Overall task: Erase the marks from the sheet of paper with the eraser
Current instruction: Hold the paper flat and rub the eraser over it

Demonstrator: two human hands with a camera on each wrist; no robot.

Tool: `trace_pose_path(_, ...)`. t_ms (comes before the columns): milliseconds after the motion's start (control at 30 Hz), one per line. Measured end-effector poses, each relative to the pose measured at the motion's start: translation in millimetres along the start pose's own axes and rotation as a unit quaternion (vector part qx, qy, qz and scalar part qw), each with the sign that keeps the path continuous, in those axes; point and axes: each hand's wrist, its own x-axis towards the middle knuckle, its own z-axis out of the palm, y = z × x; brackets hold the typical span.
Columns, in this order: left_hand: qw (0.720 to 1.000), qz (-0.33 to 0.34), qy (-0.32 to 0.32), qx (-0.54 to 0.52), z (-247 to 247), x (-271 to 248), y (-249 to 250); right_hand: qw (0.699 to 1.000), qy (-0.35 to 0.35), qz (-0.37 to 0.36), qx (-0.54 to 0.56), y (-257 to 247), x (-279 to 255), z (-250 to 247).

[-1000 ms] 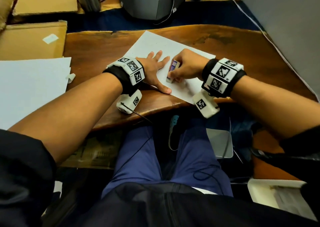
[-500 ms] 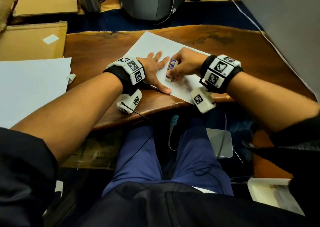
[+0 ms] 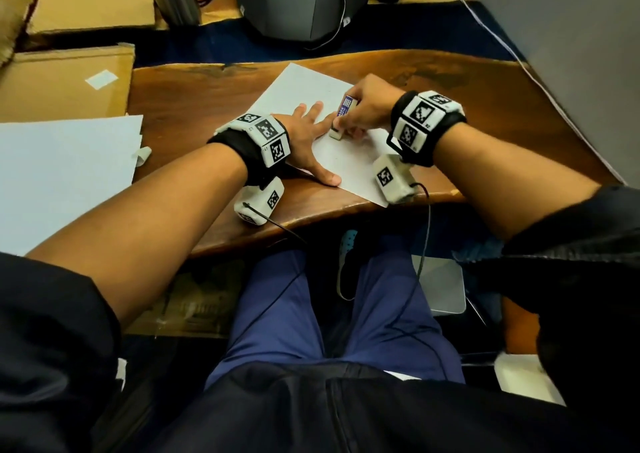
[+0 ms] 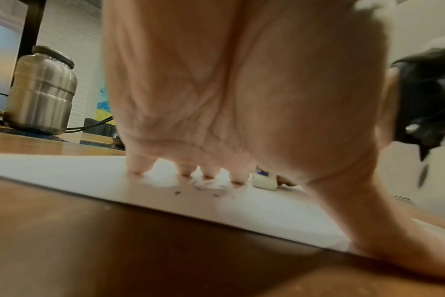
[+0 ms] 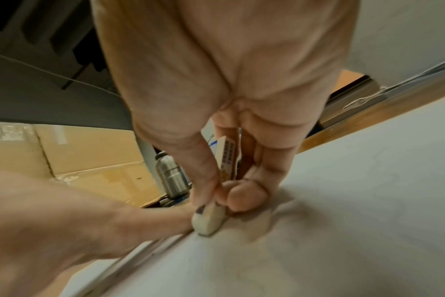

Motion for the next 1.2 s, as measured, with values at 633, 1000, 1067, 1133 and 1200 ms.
trace_pose_path(633,0.994,0.024,0.092,-0.054,-16,-10,-39,0.999,0.025,0.015,-0.02,50,-24,-20)
trace_pose_path(1000,0.997,0.004,0.068,-0.043,3,-29,-20,0.992,0.062,-0.031,-0.107,29,-23,0)
trace_pose_path(1067,0.998,0.005,0.048,-0.035,14,-26,-20,0.991,0.046,-0.079,-0.1,16,-20,5)
trace_pose_path(1133,0.999,0.005,0.031,-0.034,19,-23,-22,0.987,0.008,-0.12,-0.103,1,-15,10)
trace_pose_path(1200,0.999,0.005,0.017,-0.036,18,-21,-23,0.983,-0.016,-0.146,-0.114,-11,-7,15)
